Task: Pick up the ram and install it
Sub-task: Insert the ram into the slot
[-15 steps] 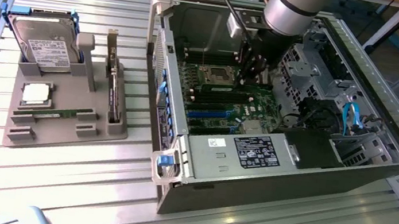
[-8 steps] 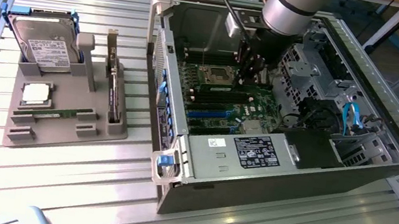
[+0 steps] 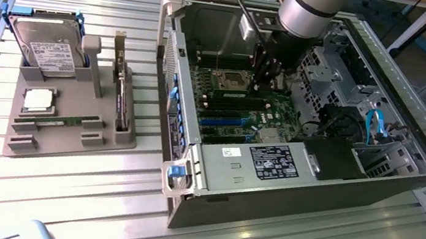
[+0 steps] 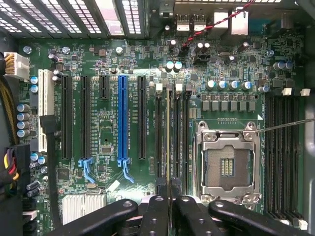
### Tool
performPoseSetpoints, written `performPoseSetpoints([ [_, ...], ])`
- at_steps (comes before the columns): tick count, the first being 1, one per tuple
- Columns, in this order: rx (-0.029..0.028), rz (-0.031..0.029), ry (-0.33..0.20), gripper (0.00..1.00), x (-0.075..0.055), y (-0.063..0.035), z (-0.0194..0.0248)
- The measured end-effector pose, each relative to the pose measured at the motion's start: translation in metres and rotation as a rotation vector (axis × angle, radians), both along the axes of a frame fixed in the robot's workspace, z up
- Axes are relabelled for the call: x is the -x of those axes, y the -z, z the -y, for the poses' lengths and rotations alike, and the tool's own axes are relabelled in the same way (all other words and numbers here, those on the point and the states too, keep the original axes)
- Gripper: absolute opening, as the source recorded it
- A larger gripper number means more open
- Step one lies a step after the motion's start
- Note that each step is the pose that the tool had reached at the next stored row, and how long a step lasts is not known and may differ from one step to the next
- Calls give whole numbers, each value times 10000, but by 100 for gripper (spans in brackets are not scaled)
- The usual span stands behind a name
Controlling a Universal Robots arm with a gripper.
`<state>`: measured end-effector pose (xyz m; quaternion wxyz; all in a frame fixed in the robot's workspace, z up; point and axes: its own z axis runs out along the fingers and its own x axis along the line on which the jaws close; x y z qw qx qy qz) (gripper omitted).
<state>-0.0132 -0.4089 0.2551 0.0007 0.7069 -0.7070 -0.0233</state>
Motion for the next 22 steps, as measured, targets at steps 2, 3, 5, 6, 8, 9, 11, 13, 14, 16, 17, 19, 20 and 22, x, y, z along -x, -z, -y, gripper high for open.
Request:
performPoseSetpoints([
  [2,0,0,-1,12,8,50,0],
  [3,1,-1,-2,12,9,67,0],
  [5,2,-1,-1,12,10,76,1],
  [6,3,-1,-1,12,10,76,1],
  [8,-1,0,0,12,11,78,3],
  [9,0,0,1,12,11,78,8],
  [11,0,-1,0,12,11,80,25],
  [13,1,0,0,12,12,83,46],
  [14,1,0,1,12,12,83,49],
  [16,2,-1,0,12,12,83,50],
  [17,1,-1,0,12,12,84,54],
  [19,1,-1,0,12,12,84,53],
  [20,2,-1,0,12,12,84,55],
  [22,1,-1,-2,12,12,84,67],
])
